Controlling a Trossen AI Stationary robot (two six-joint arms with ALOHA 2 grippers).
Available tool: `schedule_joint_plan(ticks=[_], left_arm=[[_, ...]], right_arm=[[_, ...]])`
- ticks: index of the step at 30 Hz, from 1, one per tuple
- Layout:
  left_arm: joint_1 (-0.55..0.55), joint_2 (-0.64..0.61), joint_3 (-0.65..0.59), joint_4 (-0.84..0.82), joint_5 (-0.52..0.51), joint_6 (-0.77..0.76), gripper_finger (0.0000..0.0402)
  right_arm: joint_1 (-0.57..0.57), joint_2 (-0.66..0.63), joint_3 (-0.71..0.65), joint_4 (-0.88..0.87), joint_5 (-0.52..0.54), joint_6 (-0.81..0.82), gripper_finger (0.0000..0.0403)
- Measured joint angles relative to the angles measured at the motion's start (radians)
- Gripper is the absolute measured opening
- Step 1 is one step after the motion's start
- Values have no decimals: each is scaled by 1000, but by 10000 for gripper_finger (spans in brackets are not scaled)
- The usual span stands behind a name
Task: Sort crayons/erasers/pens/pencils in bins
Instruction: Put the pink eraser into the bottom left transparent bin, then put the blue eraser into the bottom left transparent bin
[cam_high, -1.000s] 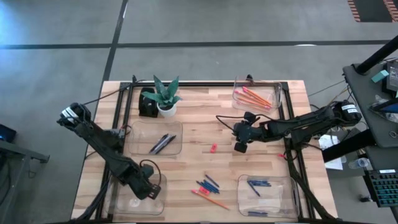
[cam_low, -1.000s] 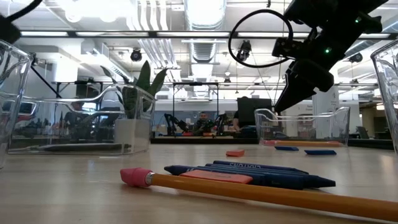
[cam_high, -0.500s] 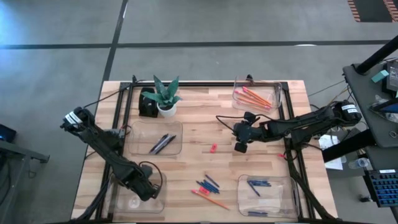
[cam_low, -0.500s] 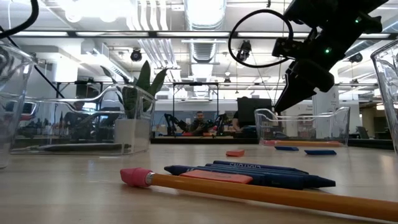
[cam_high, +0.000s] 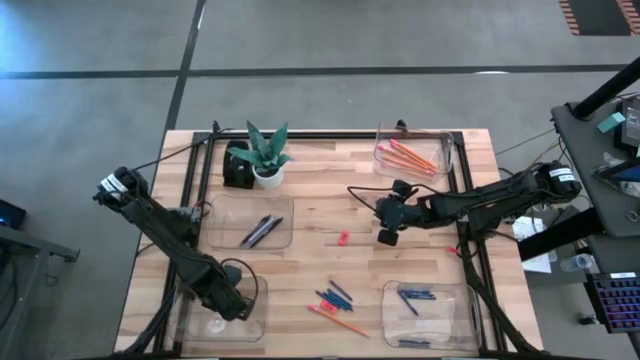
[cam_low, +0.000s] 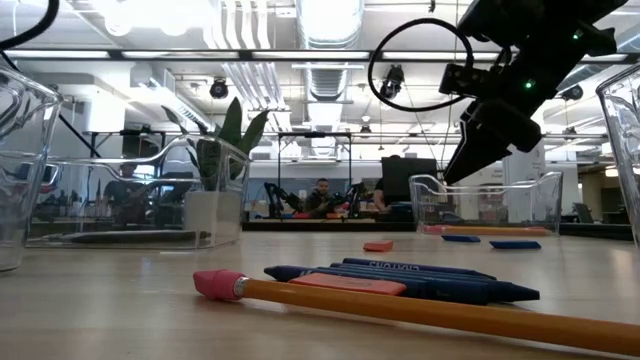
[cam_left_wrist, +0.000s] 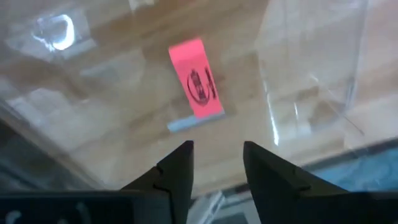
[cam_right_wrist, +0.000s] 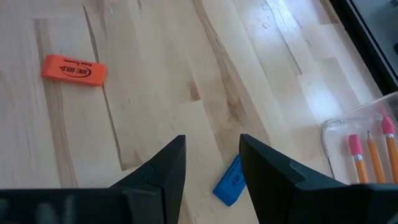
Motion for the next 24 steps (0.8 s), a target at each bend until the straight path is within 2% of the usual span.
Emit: schedule_joint_plan(ticks=[5, 8, 11, 14, 19, 24], left_arm=[[0, -46, 4, -1, 12, -17, 132], [0, -71, 17, 0, -27, -14, 132], [0, -96, 34, 1, -69, -10, 132], [0, -123, 52, 3, -105, 9, 132], [3, -160, 74, 0, -258, 80, 132], [10, -182, 100, 1, -413, 170, 132]], right_arm=[[-2, 0, -1, -29, 63, 25, 144], [-25, 0, -7, -90, 105, 116, 146], [-69, 0, -30, -105, 89, 237, 144], [-111, 0, -51, -105, 60, 259, 144], [-166, 0, -55, -95, 59, 312, 153], [-175, 0, -56, -87, 45, 408, 176]])
